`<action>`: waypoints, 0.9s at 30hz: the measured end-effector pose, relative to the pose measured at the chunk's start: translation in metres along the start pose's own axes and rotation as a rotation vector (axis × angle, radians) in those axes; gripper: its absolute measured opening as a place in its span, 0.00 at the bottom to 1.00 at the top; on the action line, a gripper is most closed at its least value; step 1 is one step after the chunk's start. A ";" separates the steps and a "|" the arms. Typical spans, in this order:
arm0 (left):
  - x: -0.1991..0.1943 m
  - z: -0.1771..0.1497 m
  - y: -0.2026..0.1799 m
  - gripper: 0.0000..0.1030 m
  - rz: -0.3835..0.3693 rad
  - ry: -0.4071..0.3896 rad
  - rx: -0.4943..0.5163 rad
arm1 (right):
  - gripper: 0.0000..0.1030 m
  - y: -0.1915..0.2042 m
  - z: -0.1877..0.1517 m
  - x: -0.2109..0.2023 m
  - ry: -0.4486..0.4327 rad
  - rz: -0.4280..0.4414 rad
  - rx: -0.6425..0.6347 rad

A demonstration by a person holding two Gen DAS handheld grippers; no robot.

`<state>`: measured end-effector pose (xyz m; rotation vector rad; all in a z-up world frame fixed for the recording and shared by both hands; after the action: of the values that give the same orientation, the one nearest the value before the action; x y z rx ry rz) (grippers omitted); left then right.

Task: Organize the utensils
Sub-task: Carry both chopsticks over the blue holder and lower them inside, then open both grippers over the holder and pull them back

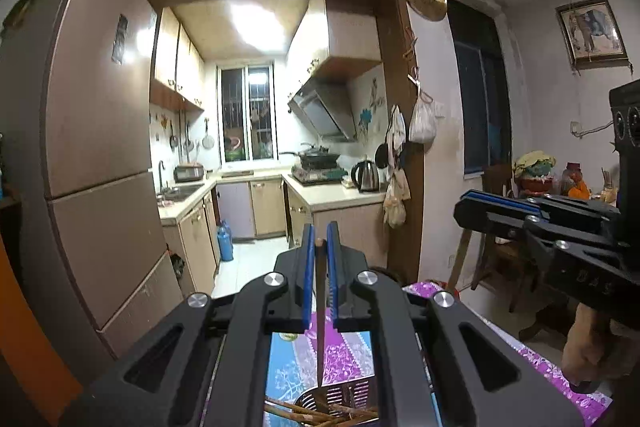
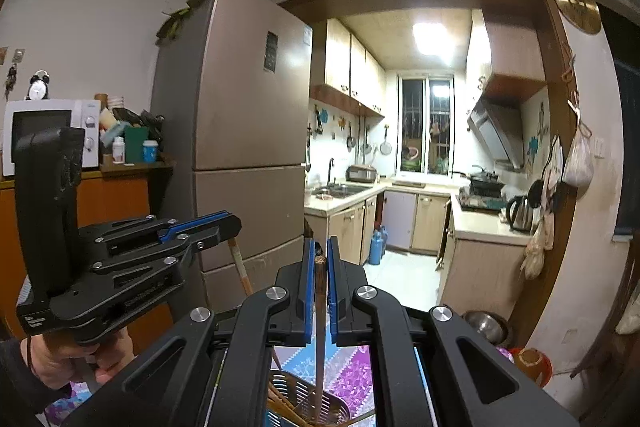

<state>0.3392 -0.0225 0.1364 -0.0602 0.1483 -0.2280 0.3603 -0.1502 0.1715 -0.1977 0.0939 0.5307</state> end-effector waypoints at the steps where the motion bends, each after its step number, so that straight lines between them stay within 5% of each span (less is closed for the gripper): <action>1: 0.003 -0.003 0.002 0.05 0.002 0.007 -0.002 | 0.07 0.000 -0.004 0.006 0.008 0.001 0.003; 27: 0.029 -0.032 0.021 0.05 0.003 0.106 -0.036 | 0.07 0.000 -0.042 0.053 0.074 -0.016 0.006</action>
<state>0.3674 -0.0099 0.0987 -0.0834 0.2584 -0.2260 0.4043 -0.1335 0.1230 -0.2124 0.1660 0.5069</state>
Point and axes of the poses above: each gripper's, at about its wrist camera, not at the fingertips, and x roughly the way its jaws point, y to its left, z to its top, the point moved 8 cm from there along x, roughly the way its jaws point, and after that the axes turned 8 degrees about -x, right-handed, at the moved point
